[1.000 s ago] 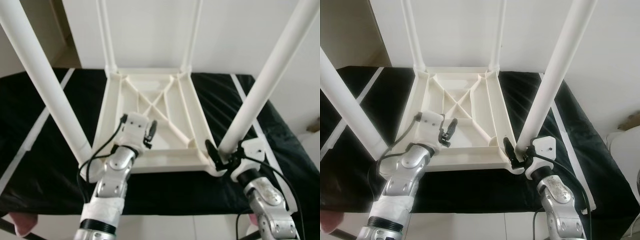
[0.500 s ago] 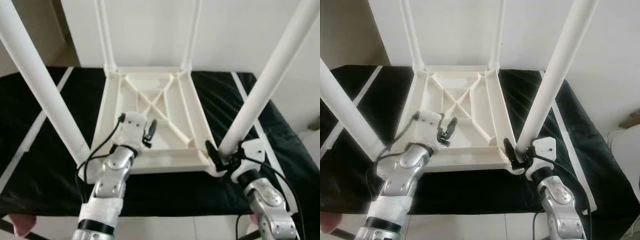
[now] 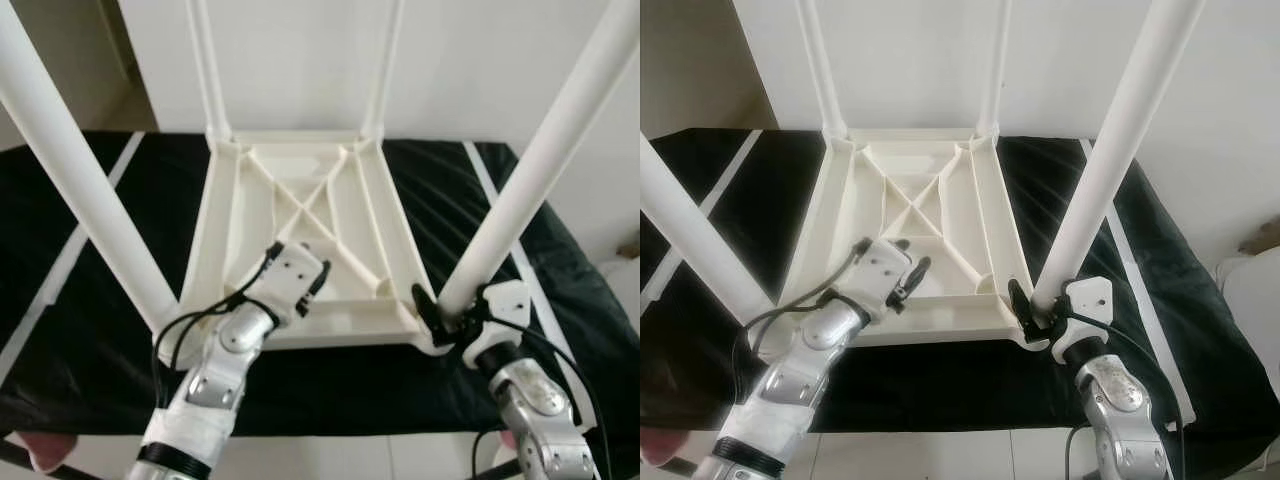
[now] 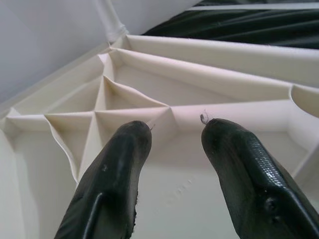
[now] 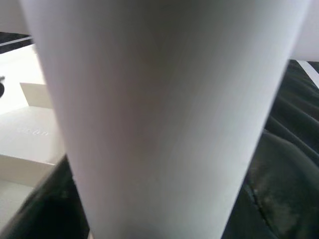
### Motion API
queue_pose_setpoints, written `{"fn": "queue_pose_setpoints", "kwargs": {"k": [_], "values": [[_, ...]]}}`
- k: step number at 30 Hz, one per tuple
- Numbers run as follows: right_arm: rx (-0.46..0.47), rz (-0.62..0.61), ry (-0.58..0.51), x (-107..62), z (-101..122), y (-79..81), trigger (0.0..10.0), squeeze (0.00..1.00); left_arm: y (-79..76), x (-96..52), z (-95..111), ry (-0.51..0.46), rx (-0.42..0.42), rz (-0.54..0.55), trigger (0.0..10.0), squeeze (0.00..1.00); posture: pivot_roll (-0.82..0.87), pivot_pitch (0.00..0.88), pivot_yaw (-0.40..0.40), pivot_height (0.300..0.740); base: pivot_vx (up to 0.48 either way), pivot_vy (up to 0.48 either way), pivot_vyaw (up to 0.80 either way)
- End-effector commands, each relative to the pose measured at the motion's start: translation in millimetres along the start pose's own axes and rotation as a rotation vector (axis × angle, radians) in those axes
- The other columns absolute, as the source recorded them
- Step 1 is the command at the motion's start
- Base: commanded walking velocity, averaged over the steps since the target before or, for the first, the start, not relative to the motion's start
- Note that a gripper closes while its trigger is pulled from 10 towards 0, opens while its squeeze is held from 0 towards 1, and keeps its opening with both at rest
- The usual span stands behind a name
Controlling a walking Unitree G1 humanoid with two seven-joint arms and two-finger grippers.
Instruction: Building children table
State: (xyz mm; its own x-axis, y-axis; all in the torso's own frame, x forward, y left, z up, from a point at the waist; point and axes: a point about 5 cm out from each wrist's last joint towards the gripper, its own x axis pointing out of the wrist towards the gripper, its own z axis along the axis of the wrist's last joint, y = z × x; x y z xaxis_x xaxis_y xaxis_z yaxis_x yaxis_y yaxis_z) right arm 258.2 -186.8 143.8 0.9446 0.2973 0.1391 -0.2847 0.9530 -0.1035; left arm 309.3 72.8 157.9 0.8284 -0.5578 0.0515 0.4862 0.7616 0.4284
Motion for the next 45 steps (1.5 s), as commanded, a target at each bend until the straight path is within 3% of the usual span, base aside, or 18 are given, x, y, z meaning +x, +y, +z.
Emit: {"fn": "queue_pose_setpoints", "kwargs": {"k": [1,7,10,14,16,22,26,27,28,29,31,32,33,35,36,40,41,45], "values": [[-0.006,0.003,0.005,-2.2,-2,-0.5,0.0,0.00,-5.1,-1.8,2,-0.013,0.001,-0.031,10.0,0.00,-0.15,0.099,0.009,0.740,0.000,0.000,0.00],[0.019,-0.050,0.004,-3.5,-2,-0.6,0.0,0.00,-7.6,-4.1,4,-0.028,-0.017,-0.068,10.0,0.00,-0.15,0.100,0.008,0.740,0.000,0.000,0.00],[0.040,-0.182,0.008,-5.5,-2,13.8,0.0,0.00,-8.0,-6.5,8,-0.049,-0.071,-0.095,10.0,0.00,-0.14,0.103,0.004,0.740,0.000,0.000,0.00],[0.052,-0.269,0.006,-6.9,-2,22.4,0.0,0.00,-8.4,-6.7,9,-0.055,-0.079,-0.100,10.0,0.00,-0.14,0.106,0.003,0.740,0.000,0.000,0.00],[0.052,-0.406,0.016,-9.3,-4,32.5,0.0,0.00,-9.9,-6.3,11,-0.061,-0.090,-0.102,10.0,0.00,-0.14,0.106,0.003,0.740,0.000,0.000,0.00],[0.039,-0.539,0.044,-9.3,-8,31.7,0.0,0.00,-12.0,-7.4,12,-0.063,-0.097,-0.115,10.0,0.00,-0.14,0.107,0.006,0.740,0.000,0.000,0.00],[0.060,-0.538,0.055,-8.7,-9,31.8,0.0,0.00,-12.9,-7.8,12,-0.062,-0.103,-0.123,10.0,0.00,-0.14,0.105,0.007,0.740,0.000,0.000,0.00],[0.062,-0.521,0.055,-7.8,-9,34.4,1.0,0.00,-13.2,-7.8,12,-0.062,-0.104,-0.128,10.0,0.00,-0.14,0.105,0.009,0.740,0.000,0.000,0.00],[0.062,-0.521,0.055,-7.8,-9,34.4,1.0,0.00,-13.2,-7.8,12,-0.062,-0.104,-0.128,10.0,0.00,-0.14,0.105,0.009,0.740,0.000,0.000,0.00],[0.062,-0.500,0.057,-6.6,-9,37.7,8.7,0.00,-13.5,-7.5,12,-0.062,-0.105,-0.131,10.0,0.00,-0.14,0.104,0.010,0.740,0.000,0.000,0.00],[0.063,-0.487,0.059,-5.9,-9,39.8,8.7,0.00,-13.5,-7.4,12,-0.061,-0.105,-0.133,10.0,0.00,-0.14,0.104,0.010,0.740,0.000,0.000,0.00],[0.056,-0.470,0.056,-5.1,-8,40.7,10.0,0.00,-13.8,-7.1,12,-0.061,-0.104,-0.135,10.0,0.00,-0.14,0.102,0.008,0.740,0.000,0.000,0.00],[0.054,-0.458,0.052,-4.4,-8,41.4,10.0,0.95,-13.8,-6.9,13,-0.063,-0.104,-0.136,10.0,0.00,-0.14,0.104,0.005,0.740,0.000,0.000,0.00],[0.052,-0.451,0.049,-4.0,-7,41.7,10.0,0.95,-13.9,-6.8,13,-0.064,-0.103,-0.136,10.0,0.00,-0.14,0.103,0.004,0.740,0.000,0.000,0.00],[0.051,-0.441,0.041,-3.5,-7,41.6,10.0,1.00,-13.7,-6.8,13,-0.065,-0.106,-0.134,10.0,0.00,-0.14,0.103,0.002,0.740,0.000,0.000,0.00],[0.037,-0.419,0.018,-2.9,-3,35.1,10.0,1.00,-13.6,-8.2,11,-0.058,-0.116,-0.128,10.0,0.00,-0.14,0.102,-0.003,0.740,0.000,0.000,0.00],[0.033,-0.417,0.015,-2.7,-3,32.3,10.0,0.00,-13.6,-8.4,10,-0.054,-0.118,-0.123,10.0,0.00,-0.13,0.101,-0.004,0.740,0.000,0.000,0.00],[0.026,-0.412,0.008,-1.3,-1,26.8,10.0,0.00,-11.4,-7.3,7,-0.046,-0.135,-0.084,10.0,0.00,-0.13,0.100,-0.008,0.740,0.000,0.000,0.00]]}}
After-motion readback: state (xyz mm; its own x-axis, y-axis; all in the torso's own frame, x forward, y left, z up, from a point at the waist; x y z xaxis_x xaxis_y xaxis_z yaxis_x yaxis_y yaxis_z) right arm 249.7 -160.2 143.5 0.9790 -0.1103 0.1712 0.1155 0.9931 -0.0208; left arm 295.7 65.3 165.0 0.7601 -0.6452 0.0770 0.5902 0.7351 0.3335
